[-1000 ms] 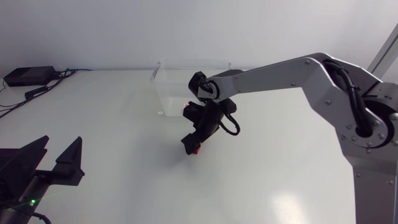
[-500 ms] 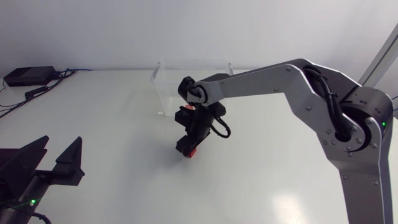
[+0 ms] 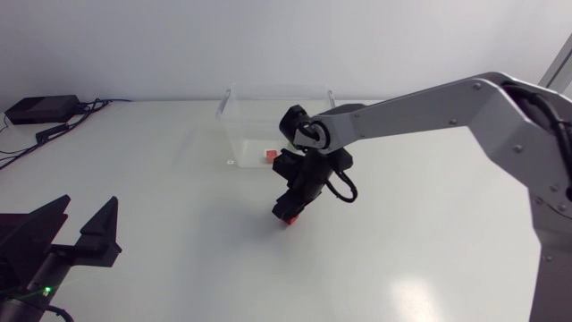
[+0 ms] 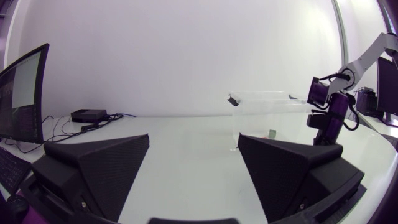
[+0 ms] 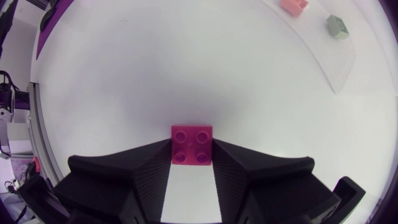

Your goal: Place the duplo bricks in the container

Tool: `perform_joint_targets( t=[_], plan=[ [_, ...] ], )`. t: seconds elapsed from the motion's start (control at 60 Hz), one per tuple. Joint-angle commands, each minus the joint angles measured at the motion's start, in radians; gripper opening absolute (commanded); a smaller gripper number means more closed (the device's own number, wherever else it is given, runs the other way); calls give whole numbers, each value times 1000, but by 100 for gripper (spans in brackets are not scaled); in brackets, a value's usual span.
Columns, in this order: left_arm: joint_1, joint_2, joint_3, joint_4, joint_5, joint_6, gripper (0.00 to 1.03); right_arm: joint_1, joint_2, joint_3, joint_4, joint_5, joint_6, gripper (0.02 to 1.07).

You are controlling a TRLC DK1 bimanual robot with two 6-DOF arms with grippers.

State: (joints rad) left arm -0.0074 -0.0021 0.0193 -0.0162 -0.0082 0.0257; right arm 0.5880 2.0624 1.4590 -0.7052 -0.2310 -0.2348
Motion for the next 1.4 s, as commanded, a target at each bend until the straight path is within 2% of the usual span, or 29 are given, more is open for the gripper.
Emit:
perform_joint_targets(
  t=[0.0, 0.15, 0.317, 0.5, 0.717, 0.85, 0.883, 0.917, 0.95, 0.967, 1.0, 1.1, 1.233, 1.383],
  plan=[
    [-2, -10, -18, 10, -6, -3, 100, 4, -85, -49, 26, 18, 37, 33],
    [-2, -10, -18, 10, -6, -3, 100, -10, -235, -124, 87, 47, 95, 33],
    [-2, -10, -18, 10, -6, -3, 100, -36, -412, -233, 207, 125, 130, 33],
    [-2, -10, -18, 10, -6, -3, 100, -120, -450, -215, 246, 131, 160, 33],
    [-2, -10, -18, 10, -6, -3, 100, -165, -346, -25, 256, 131, 161, 33],
    [-2, -10, -18, 10, -6, -3, 100, -165, -174, 284, 168, 130, 170, 33],
    [-2, -10, -18, 10, -6, -3, 100, -162, -117, 388, 119, 130, 170, 37],
    [-2, -10, -18, 10, -6, -3, 100, -160, -51, 508, 38, 130, 173, 52],
    [-2, -10, -18, 10, -6, -3, 100, -162, -13, 584, -36, 124, 184, 83],
    [-2, -10, -18, 10, -6, -3, 100, -163, -4, 604, -70, 114, 186, 105],
    [-2, -10, -18, 10, -6, -3, 100, -166, -28, 567, -60, 93, 195, 102],
    [-2, -10, -18, 10, -6, -3, 100, -171, -183, 316, 81, 88, 192, 102],
    [-2, -10, -18, 10, -6, -3, 100, -185, -328, 133, 121, 91, 193, 102],
    [-2, -10, -18, 10, -6, -3, 100, -220, -464, 1, 150, 99, 193, 102]
  ],
)
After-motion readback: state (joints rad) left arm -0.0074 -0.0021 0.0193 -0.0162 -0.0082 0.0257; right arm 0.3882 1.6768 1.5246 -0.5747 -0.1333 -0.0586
